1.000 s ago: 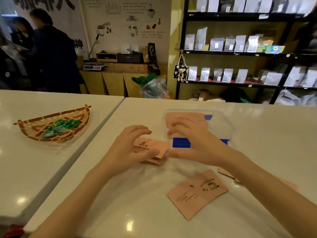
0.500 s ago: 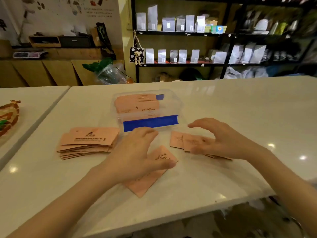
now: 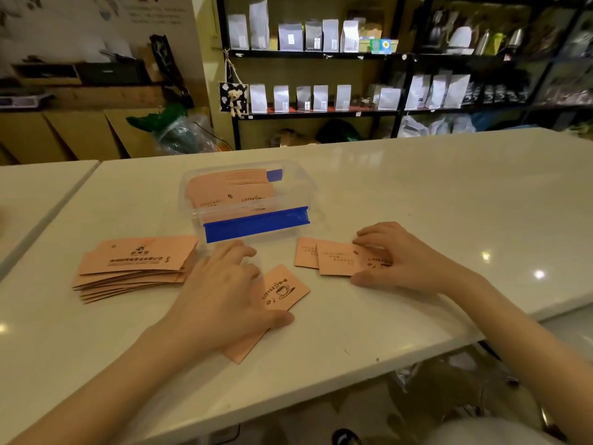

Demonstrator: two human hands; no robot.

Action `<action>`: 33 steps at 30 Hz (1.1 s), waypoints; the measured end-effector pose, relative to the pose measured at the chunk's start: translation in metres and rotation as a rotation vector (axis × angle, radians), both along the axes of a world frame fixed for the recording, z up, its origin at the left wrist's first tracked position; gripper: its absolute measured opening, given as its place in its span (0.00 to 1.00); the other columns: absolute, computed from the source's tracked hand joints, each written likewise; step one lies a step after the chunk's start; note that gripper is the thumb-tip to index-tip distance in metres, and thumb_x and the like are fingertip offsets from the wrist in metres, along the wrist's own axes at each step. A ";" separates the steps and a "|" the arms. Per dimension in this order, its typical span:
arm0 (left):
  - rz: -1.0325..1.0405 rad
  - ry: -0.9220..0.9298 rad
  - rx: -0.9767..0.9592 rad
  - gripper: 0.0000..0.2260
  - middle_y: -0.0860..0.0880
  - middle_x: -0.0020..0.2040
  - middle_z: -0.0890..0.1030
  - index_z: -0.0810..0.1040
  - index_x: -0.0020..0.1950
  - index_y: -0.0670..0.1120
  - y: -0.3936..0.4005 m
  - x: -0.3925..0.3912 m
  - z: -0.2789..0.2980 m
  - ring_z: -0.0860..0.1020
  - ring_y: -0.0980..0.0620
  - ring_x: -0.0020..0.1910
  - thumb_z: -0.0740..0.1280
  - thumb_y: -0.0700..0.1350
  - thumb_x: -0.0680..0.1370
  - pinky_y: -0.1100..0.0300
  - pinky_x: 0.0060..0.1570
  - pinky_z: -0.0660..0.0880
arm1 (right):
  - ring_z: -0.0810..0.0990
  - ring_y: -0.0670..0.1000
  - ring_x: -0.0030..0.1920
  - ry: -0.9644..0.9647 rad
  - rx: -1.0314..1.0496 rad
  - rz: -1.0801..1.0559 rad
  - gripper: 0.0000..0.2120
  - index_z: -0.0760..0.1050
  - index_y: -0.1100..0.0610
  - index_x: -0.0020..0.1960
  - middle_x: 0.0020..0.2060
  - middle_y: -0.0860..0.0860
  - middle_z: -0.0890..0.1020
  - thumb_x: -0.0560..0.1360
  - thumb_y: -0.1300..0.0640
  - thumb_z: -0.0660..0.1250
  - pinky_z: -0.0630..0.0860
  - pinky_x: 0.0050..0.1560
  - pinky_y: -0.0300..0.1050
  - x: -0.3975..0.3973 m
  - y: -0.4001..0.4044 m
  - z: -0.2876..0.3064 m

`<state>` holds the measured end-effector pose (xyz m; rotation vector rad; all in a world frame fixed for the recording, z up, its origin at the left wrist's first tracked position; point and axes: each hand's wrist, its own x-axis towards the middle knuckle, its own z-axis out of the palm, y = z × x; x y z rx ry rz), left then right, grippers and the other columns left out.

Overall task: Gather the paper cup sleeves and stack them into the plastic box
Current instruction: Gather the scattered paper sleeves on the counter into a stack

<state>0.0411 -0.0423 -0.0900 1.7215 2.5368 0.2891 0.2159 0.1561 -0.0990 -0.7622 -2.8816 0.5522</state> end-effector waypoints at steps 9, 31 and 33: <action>-0.012 -0.134 0.125 0.29 0.57 0.65 0.70 0.72 0.62 0.51 -0.001 -0.001 -0.001 0.66 0.58 0.62 0.69 0.60 0.64 0.62 0.60 0.63 | 0.62 0.47 0.66 0.154 0.048 0.060 0.32 0.67 0.48 0.65 0.66 0.45 0.69 0.65 0.39 0.68 0.62 0.64 0.40 -0.026 -0.025 0.020; 0.126 -0.323 0.301 0.32 0.58 0.54 0.72 0.71 0.57 0.60 -0.061 -0.136 0.030 0.68 0.64 0.54 0.71 0.57 0.53 0.80 0.48 0.62 | 0.51 0.48 0.72 0.289 0.125 0.396 0.32 0.67 0.49 0.66 0.71 0.47 0.64 0.67 0.33 0.61 0.46 0.71 0.51 -0.208 -0.119 0.043; 0.133 -0.365 0.264 0.32 0.55 0.62 0.68 0.67 0.57 0.64 -0.059 -0.142 0.018 0.61 0.59 0.62 0.71 0.58 0.55 0.76 0.55 0.58 | 0.50 0.49 0.72 0.257 0.180 0.399 0.32 0.67 0.49 0.66 0.71 0.48 0.63 0.68 0.33 0.59 0.45 0.71 0.52 -0.214 -0.121 0.040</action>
